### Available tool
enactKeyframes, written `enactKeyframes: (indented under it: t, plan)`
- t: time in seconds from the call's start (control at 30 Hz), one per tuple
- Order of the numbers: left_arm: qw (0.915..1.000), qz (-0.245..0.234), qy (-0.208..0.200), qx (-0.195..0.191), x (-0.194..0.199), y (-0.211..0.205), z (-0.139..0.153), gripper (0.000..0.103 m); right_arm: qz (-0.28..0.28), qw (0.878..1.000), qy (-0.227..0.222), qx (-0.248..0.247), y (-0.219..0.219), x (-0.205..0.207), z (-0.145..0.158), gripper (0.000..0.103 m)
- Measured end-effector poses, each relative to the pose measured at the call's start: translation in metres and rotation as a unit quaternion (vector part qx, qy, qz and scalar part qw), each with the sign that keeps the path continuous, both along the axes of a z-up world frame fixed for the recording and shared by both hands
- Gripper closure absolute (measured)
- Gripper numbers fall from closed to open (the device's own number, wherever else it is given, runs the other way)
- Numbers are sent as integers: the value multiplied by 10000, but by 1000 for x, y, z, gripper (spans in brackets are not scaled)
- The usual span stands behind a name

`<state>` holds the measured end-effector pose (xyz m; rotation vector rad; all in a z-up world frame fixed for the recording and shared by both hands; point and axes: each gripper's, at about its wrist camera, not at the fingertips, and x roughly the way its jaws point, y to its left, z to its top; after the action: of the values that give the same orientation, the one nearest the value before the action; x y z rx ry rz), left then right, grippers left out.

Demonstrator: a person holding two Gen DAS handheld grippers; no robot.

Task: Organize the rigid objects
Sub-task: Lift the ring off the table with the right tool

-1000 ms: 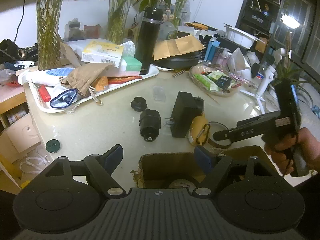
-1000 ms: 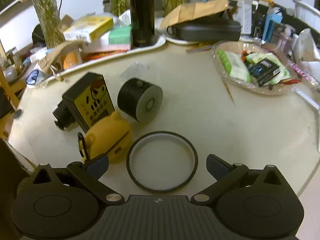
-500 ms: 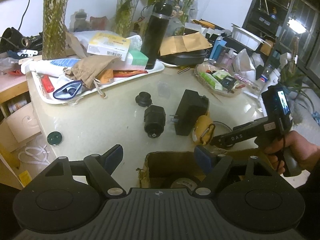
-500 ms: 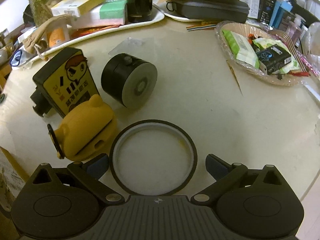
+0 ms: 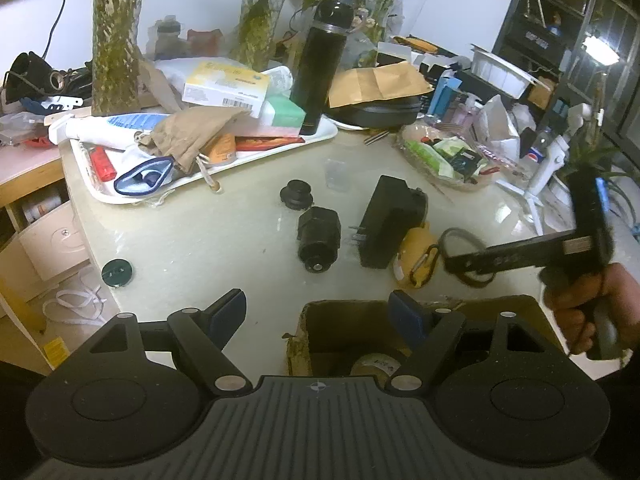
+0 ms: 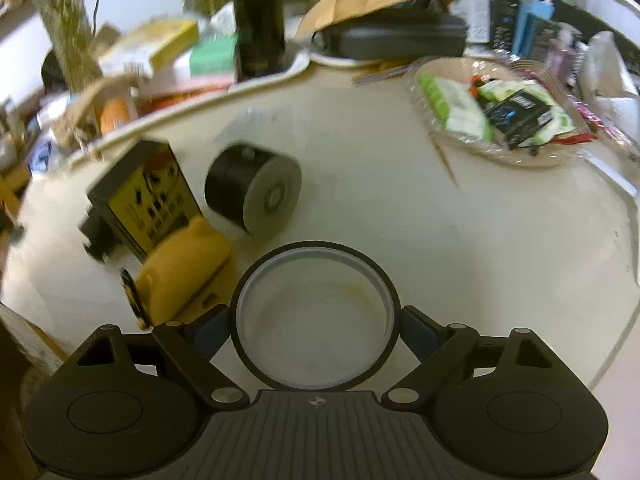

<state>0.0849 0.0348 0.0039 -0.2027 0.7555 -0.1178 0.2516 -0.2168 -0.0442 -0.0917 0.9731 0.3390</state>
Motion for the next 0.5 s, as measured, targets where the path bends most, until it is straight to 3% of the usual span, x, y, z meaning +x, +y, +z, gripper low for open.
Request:
enactKeyframes:
  t: [0.17,0.5]
  plan:
    - [10000,-34,22,11,1,-1,1,25,-91,9985,-279,464,-3,-19,19,12]
    - [9991,-261,65,318,12,-8,6,25,-253,9938,-735,797,-8,-54,45,12]
